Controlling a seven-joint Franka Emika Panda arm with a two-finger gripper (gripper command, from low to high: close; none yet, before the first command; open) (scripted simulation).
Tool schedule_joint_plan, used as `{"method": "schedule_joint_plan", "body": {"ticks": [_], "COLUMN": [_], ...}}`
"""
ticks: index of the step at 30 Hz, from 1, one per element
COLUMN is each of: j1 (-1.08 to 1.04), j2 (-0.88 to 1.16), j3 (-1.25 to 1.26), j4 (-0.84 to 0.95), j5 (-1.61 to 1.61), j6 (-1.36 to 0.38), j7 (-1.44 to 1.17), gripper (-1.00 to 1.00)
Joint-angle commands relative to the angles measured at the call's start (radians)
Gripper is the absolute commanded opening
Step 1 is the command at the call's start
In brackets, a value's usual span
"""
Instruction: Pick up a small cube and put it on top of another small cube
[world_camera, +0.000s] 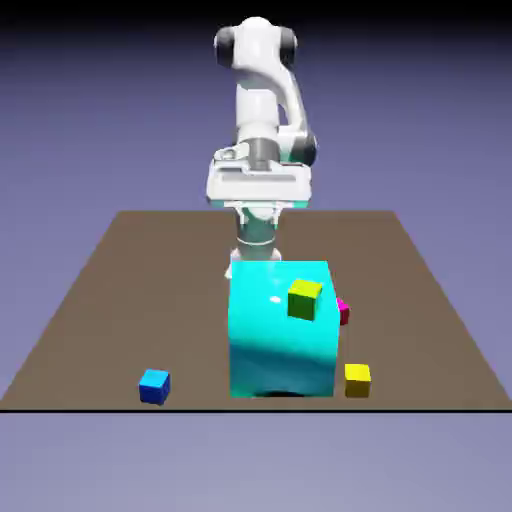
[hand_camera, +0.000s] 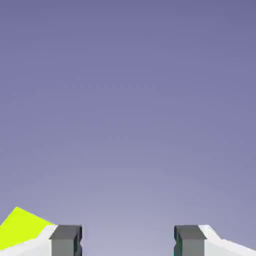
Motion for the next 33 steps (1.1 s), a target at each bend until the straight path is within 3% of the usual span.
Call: {"method": "schedule_joint_plan", "body": {"ticks": [1,19,28,33], "j1": [0.026,0.422,0.425,0.412], "j2": [0.033,0.668,0.995,1.108], "j3": [-0.005,-0.038,0.064,0.062], "j4": [0.032,0.584,0.721,0.727], "j5": [0.006,-0.054,-0.407,-0.502], "j6": [-0.044,-0.714,-0.742,-0.65], "j7": [-0.017,-0.363,-0.568,-0.571], "gripper": [0.0,0.0,0.0,0.0]}}
